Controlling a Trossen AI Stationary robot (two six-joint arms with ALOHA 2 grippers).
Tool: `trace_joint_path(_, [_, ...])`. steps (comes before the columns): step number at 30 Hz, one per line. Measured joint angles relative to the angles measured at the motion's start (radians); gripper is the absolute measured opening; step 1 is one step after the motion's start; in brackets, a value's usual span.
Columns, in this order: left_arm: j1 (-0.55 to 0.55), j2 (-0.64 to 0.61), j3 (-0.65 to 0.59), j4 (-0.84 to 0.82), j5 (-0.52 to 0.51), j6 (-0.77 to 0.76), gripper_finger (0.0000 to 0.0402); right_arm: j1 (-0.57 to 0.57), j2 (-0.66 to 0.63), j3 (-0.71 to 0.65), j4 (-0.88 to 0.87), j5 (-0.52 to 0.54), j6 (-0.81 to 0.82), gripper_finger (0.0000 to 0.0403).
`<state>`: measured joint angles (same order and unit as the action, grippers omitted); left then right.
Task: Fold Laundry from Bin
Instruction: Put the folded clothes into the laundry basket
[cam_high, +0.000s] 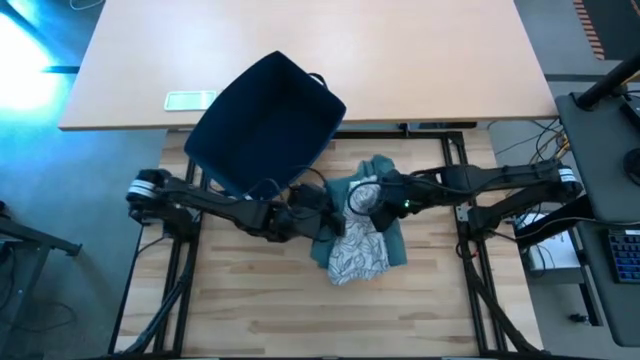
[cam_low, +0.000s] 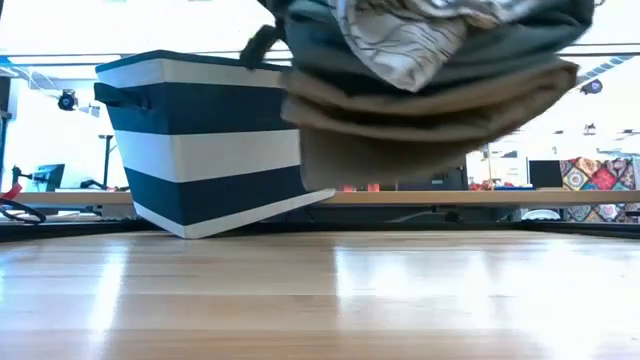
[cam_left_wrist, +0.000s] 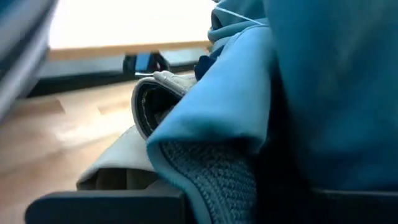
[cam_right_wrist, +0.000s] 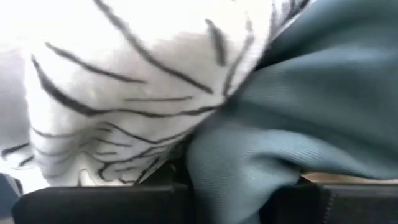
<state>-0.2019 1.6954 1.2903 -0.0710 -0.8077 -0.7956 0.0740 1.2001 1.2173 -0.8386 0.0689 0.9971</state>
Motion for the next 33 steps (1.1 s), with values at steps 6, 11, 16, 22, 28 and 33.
trace_joint_path(6, [-0.035, -0.133, 0.037, -0.133, -0.082, 0.095, 0.0038, 0.026, 0.066, 0.17, 0.042, 0.088, -0.081, 0.0056])
trace_joint_path(11, [-0.044, -0.21, 0.179, -0.393, -0.099, 0.134, 0.0038, 0.025, 0.158, 0.302, 0.098, 0.128, -0.166, 0.0056])
trace_joint_path(16, [-0.036, -0.22, 0.417, -0.761, -0.08, 0.133, 0.0038, 0.013, 0.251, 0.387, 0.232, 0.144, -0.187, 0.0056])
trace_joint_path(22, [0.051, -0.201, 0.708, -1.104, -0.013, 0.134, 0.0038, -0.051, 0.363, 0.487, 0.449, 0.149, -0.152, 0.0056])
trace_joint_path(28, [0.226, -0.163, 0.876, -1.284, 0.033, 0.208, 0.0038, -0.149, 0.515, 0.634, 0.549, 0.125, -0.138, 0.0056])
trace_joint_path(33, [0.43, -0.146, 0.889, -1.293, 0.152, 0.328, 0.0038, -0.222, 0.658, 0.756, 0.59, 0.122, -0.073, 0.0056])
